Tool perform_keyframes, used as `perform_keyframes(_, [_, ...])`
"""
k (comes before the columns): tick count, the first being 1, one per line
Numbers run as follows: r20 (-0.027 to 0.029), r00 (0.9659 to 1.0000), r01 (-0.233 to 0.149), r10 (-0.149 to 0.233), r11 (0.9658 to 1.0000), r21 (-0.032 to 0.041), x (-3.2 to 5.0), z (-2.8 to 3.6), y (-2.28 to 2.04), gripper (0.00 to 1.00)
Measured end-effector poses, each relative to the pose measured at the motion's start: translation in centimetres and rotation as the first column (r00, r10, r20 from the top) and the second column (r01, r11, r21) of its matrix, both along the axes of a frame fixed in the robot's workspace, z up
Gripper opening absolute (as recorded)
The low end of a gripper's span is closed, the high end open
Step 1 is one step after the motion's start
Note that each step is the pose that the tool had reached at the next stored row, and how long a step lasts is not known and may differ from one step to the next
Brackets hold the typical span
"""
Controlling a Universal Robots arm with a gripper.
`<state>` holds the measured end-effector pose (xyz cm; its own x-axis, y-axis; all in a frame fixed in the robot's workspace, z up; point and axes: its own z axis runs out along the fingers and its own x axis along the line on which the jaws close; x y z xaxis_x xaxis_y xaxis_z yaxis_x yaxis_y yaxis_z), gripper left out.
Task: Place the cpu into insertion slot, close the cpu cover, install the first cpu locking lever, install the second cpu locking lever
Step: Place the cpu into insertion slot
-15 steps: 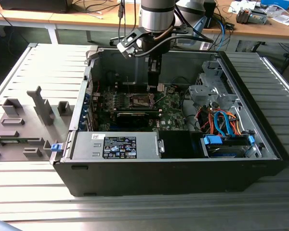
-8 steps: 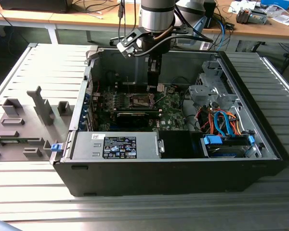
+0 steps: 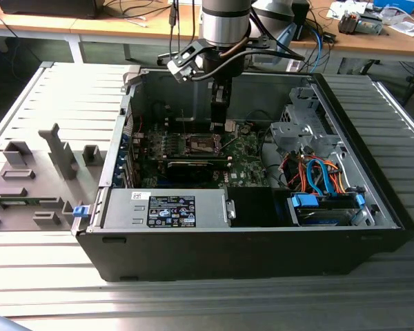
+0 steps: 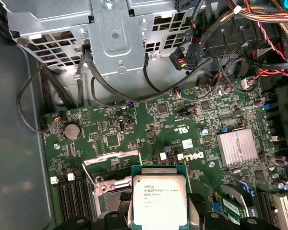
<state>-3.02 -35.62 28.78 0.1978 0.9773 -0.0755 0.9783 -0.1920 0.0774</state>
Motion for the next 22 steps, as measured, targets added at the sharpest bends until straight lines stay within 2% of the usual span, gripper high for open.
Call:
perform_keyframes(17, [0.0001, 0.9997, 0.025, -0.025, 0.9997, -0.0063, 0.00, 0.00, 0.00, 0.54])
perform_keyframes(18, [0.0001, 0.9997, 0.024, -0.024, 0.9997, -0.0012, 0.00, -0.01, 0.01, 0.54])
perform_keyframes(19, [-0.0005, 0.9997, 0.023, -0.023, 0.9995, 0.0194, 0.00, 0.00, 0.00, 0.54])
perform_keyframes(20, [-0.0011, 0.9998, 0.022, -0.022, 0.9988, 0.0431, 0.00, 0.00, 0.00, 0.54])
perform_keyframes(21, [-0.0014, 0.9999, 0.011, -0.011, 0.9982, 0.0589, 0.00, 0.00, 0.00, 0.54])
perform_keyframes(22, [-0.0014, 1.0000, -0.003, 0.003, 0.9983, 0.0589, 0.00, 0.00, 0.00, 0.54])
